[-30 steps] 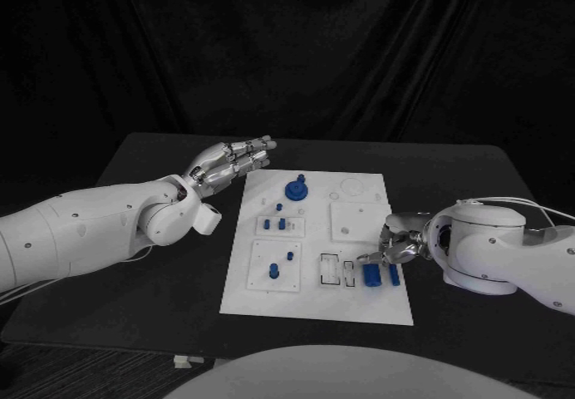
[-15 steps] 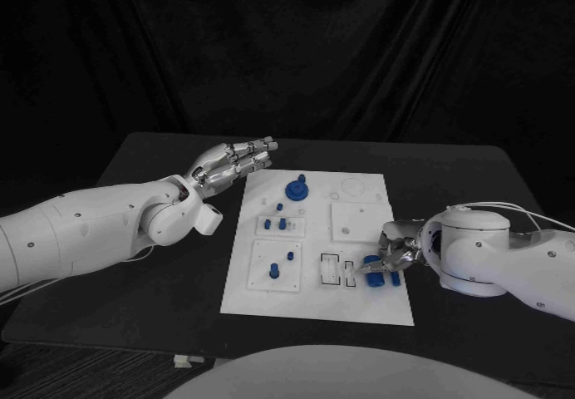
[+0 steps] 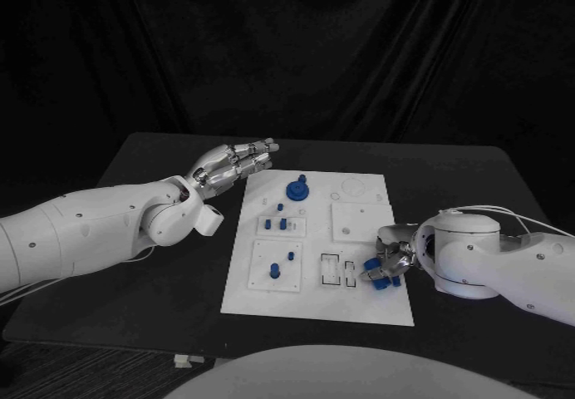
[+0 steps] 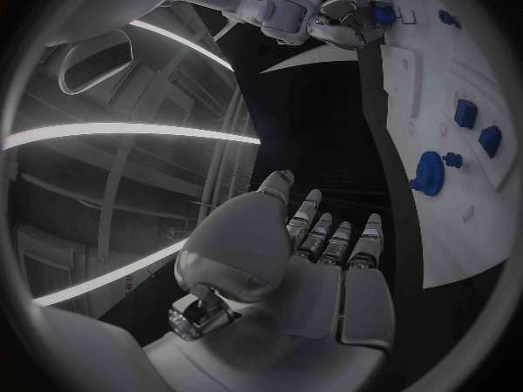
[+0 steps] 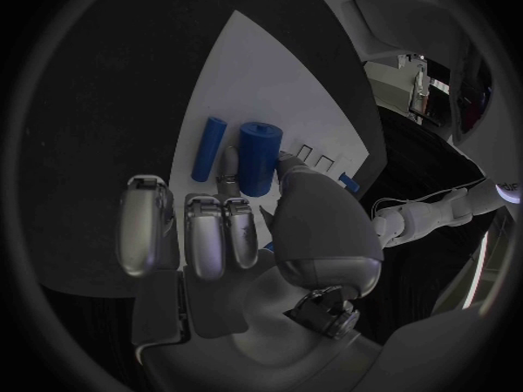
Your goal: Assemble the parts on the task board
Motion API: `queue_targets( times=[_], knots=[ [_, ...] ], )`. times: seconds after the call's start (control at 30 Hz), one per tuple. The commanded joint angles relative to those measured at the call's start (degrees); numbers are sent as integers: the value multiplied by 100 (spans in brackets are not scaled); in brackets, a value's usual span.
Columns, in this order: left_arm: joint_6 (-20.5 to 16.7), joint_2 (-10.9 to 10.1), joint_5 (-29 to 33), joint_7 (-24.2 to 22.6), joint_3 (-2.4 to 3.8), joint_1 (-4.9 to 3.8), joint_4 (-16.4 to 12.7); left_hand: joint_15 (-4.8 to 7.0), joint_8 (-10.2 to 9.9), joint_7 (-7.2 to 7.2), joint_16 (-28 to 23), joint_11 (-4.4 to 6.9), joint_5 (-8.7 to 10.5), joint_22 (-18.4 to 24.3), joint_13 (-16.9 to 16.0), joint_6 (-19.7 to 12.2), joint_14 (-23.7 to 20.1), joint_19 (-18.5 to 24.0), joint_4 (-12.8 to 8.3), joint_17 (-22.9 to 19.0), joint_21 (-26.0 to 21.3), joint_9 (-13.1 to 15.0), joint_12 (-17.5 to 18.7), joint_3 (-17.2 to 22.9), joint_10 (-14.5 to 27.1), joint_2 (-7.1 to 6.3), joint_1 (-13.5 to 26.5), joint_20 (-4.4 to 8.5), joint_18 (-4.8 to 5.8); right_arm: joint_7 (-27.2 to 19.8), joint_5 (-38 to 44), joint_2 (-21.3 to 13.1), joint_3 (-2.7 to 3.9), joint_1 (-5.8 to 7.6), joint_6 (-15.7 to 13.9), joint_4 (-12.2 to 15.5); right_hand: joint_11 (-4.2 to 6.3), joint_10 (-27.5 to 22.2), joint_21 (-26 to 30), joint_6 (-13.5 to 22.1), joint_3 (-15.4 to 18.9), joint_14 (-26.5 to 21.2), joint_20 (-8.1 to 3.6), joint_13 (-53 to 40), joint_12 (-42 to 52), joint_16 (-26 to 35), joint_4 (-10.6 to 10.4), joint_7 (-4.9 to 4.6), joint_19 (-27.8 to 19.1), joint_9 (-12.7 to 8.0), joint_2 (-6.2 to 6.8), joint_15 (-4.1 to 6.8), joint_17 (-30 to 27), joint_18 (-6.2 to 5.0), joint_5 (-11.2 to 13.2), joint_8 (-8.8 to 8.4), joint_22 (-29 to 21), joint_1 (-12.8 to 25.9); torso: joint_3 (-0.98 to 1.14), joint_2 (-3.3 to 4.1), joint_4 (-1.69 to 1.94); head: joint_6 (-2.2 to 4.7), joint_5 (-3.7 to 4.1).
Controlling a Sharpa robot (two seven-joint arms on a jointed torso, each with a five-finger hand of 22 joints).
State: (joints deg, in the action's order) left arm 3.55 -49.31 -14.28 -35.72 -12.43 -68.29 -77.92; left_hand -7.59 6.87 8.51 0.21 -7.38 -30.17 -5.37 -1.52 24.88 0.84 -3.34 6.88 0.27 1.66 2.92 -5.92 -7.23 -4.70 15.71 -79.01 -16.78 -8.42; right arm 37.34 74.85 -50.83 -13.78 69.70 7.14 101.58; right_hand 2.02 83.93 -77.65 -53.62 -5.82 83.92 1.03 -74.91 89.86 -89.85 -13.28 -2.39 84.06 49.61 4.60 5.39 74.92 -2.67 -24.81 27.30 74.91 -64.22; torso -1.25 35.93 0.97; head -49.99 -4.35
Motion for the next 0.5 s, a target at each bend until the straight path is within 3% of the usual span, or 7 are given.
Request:
queue_targets(
  times=[0.03, 0.07, 0.23, 0.3, 0.5],
  knots=[
    [75, 8, 40, -45, 6, 13, -6, -9, 33, 18, 36, -25, -7, -9, -4, 7, -10, -47, 11, 6, 27, 3, -32, 16, -18, 16, -58, 4, -50, -66, -413, -26, -37, -62, -317, -7, 22, 607, 22, 49, -345, 608, 5, -1509, 14, -15, 371, 89, 84, -9, -178, -2, 1508, -19, -490, -61, 1135, -382, 2, 0, -3, -1, -10],
    [75, 7, 40, -44, 6, 15, -6, -11, 34, 19, 37, -27, -8, -11, -4, 11, -8, -50, 11, 6, 28, 3, -34, 18, -18, 17, -60, 3, -51, -89, -553, -41, -37, -63, -422, 12, 29, 607, 33, 34, -449, 608, -1, -1509, 14, -15, 426, 96, 78, -29, -175, 3, 1508, -20, -834, -86, 1132, -431, 3, -1, -4, -1, -15],
    [73, 0, 40, -38, 6, 19, -8, -15, 33, 21, 38, -29, -10, -14, -4, 9, -7, -53, 10, 7, 29, 3, -34, 22, -18, 17, -63, 2, -52, -156, -1241, -136, -35, -7, -871, 149, 38, 607, 36, -25, -719, 608, -10, -1509, 14, -15, 518, 102, 76, -44, -155, 10, 1508, -21, -1578, -98, 1130, -439, 7, 3, -5, -1, -37],
    [71, -7, 40, -34, 6, 20, -9, -15, 33, 21, 38, -29, -10, -14, -4, 9, -7, -53, 10, 7, 29, 3, -34, 22, -18, 17, -63, 2, -52, -157, -1628, -186, -34, 83, -1043, 225, 34, 607, 31, -39, -816, 608, -11, -1509, 14, -15, 516, 97, 79, -40, -159, 8, 1508, -20, -1762, -96, 1130, -365, 6, 2, -1, -1, -35],
    [66, -8, 40, -22, 6, 22, -2, -18, 34, 23, 38, -31, -14, -16, -4, 10, -7, -56, 9, 7, 31, 3, -38, 28, -19, 16, -69, 1, -54, -75, -2615, -296, -34, 368, -1239, 382, 26, 607, 32, -41, -874, 608, -9, -1509, 14, -15, 482, 85, 79, -40, -174, 5, 1508, -21, -1809, -100, 1130, -259, 6, -18, -13, -1, -51]
  ],
)
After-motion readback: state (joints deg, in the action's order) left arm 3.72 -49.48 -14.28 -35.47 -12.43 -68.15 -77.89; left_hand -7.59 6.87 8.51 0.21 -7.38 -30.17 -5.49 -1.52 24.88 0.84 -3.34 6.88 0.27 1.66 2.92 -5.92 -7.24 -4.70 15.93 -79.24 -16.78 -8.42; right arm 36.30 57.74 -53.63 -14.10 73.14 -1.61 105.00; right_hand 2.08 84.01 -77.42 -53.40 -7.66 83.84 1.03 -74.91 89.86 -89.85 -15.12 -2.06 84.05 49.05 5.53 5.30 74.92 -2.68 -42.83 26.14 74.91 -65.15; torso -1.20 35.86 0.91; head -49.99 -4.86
